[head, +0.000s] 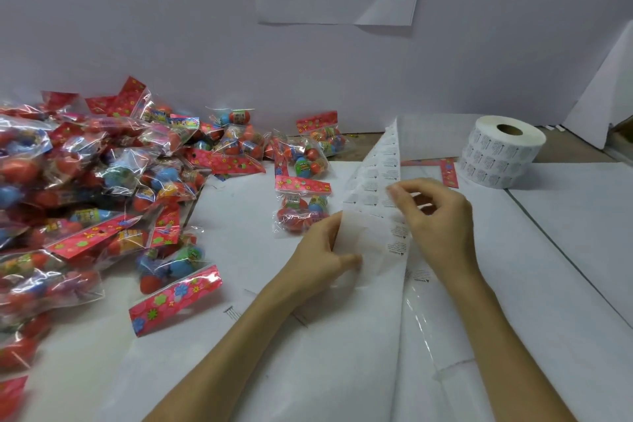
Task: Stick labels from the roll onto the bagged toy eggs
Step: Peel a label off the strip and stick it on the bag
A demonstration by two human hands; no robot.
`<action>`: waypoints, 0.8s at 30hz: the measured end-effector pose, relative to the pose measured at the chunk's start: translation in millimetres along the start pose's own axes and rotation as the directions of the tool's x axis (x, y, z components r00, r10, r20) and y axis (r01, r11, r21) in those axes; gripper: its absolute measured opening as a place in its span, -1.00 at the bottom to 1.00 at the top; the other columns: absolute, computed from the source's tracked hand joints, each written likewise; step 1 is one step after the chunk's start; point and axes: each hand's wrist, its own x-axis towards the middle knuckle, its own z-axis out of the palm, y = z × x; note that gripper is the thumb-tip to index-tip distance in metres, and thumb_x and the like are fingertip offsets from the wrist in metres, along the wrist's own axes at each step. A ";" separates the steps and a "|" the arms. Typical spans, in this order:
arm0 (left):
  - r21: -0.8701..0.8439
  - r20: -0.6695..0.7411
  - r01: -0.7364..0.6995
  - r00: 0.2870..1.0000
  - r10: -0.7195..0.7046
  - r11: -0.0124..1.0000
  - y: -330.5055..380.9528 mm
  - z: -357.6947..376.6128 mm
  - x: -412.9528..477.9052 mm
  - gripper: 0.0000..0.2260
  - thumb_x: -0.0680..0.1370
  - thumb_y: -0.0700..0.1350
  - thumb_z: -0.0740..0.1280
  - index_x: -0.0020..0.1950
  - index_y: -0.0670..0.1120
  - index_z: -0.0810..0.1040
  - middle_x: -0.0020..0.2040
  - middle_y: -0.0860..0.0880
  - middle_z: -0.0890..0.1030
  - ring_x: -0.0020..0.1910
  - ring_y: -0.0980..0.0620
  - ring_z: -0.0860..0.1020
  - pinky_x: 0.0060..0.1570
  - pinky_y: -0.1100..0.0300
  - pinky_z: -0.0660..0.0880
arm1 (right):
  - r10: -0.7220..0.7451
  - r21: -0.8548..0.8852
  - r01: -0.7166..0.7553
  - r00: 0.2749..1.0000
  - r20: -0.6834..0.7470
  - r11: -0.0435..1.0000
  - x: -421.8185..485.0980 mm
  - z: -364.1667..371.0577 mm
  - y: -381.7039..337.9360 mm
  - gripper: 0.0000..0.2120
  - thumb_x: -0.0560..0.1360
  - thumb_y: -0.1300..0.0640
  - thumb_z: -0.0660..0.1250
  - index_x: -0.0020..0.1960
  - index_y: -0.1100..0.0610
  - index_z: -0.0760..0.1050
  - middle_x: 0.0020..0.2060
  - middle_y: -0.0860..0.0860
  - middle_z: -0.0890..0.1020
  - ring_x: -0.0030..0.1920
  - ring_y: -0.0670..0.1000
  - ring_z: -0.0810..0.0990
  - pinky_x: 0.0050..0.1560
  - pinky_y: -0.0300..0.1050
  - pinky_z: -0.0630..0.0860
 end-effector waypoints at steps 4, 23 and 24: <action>0.097 -0.122 0.015 0.992 -0.003 0.995 0.0 -2.9 -1.9 -0.27 0.41 -0.03 0.54 0.50 0.17 0.27 0.36 0.22 0.52 0.27 0.27 0.55 0.27 0.29 0.53 | 0.042 0.031 -0.042 0.999 -0.026 0.999 2.0 -3.8 0.5 -0.96 0.53 0.09 0.48 -0.10 0.03 0.68 -0.32 -0.03 0.64 -0.35 -0.08 0.52 -0.27 -0.30 0.43; 0.277 -0.491 -0.200 0.812 0.317 0.940 5.0 15.3 -3.8 -0.77 0.53 -0.04 0.40 0.19 0.01 0.61 0.00 0.08 0.56 -0.12 0.05 0.55 -0.13 0.34 0.48 | 0.062 0.154 -0.119 0.941 0.331 0.981 -7.0 3.9 0.6 -0.35 0.45 0.47 0.38 0.38 -0.11 0.51 -0.13 -0.04 0.65 -0.13 0.06 0.68 -0.06 -0.15 0.61; 0.295 -0.478 -0.209 0.813 0.333 0.933 5.1 15.2 -3.8 -0.73 0.53 -0.04 0.42 0.22 0.00 0.62 0.03 0.08 0.54 -0.09 0.04 0.55 -0.11 0.33 0.49 | 0.042 0.145 -0.100 0.933 0.357 0.984 -8.8 4.8 -1.0 -0.33 0.45 0.48 0.34 0.39 -0.12 0.50 -0.13 -0.06 0.65 -0.12 0.05 0.69 -0.08 -0.17 0.61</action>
